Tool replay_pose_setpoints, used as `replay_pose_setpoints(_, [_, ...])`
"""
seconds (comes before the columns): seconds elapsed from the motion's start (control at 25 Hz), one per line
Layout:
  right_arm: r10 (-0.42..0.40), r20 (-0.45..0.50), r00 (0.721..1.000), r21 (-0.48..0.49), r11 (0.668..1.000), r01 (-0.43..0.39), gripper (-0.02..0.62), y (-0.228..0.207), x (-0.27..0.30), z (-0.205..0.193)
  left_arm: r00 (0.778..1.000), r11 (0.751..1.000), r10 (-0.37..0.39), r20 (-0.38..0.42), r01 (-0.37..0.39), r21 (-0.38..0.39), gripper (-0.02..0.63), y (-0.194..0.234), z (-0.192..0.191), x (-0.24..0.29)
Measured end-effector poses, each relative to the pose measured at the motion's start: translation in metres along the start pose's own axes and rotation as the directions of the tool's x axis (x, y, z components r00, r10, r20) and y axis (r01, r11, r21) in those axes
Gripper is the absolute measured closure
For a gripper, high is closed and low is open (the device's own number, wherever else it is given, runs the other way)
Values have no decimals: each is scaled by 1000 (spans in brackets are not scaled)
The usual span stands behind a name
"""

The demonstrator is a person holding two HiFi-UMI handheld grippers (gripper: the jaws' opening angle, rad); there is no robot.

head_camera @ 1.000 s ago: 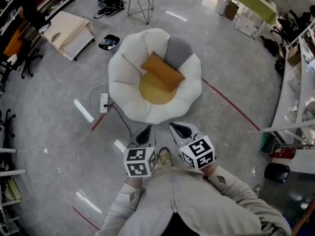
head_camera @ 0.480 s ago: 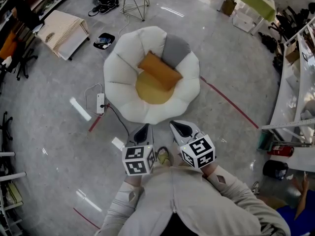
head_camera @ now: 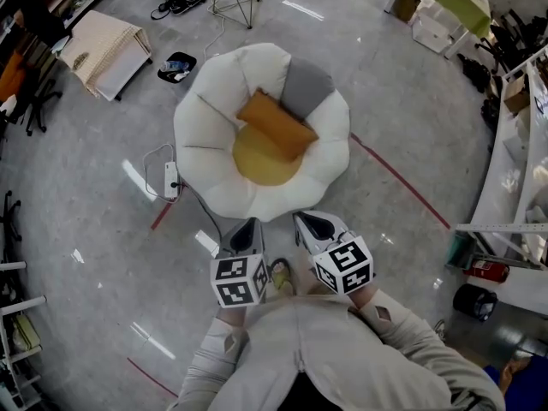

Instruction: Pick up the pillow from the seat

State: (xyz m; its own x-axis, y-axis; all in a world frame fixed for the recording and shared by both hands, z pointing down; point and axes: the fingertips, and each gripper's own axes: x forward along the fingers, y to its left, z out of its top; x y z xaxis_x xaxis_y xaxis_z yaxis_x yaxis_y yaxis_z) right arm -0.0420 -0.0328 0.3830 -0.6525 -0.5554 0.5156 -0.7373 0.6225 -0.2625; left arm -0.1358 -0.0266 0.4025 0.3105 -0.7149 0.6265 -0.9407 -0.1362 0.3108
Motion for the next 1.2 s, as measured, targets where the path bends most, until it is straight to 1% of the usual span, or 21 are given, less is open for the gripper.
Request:
replay_pose_setpoints(0.36, [21,-58,998,7,1000,-21,597,-78,35,9,997,998,49,-59,-52,-43,600,4,17,76])
replay_pose_setpoints(0.52, [20,-74,997,12,1000,-19,597,-112,62,16,994,996,64,-92,-69,-51,600,14,23,116])
replay_pose_setpoints(0.8, [19,-114,993,-9,1000,-20,597,-163,113,17,985,993,86,-152,-97,-70,600,33,22,185])
replay_pose_setpoints(1.0, [24,-143,990,-4,1000,-24,597,-197,143,13,982,986,85,-171,-108,-127,600,39,21,233])
replay_pose_setpoints(1.2, [22,-158,987,23,1000,-18,597,-231,172,4,979,971,83,-186,-121,-205,598,50,16,285])
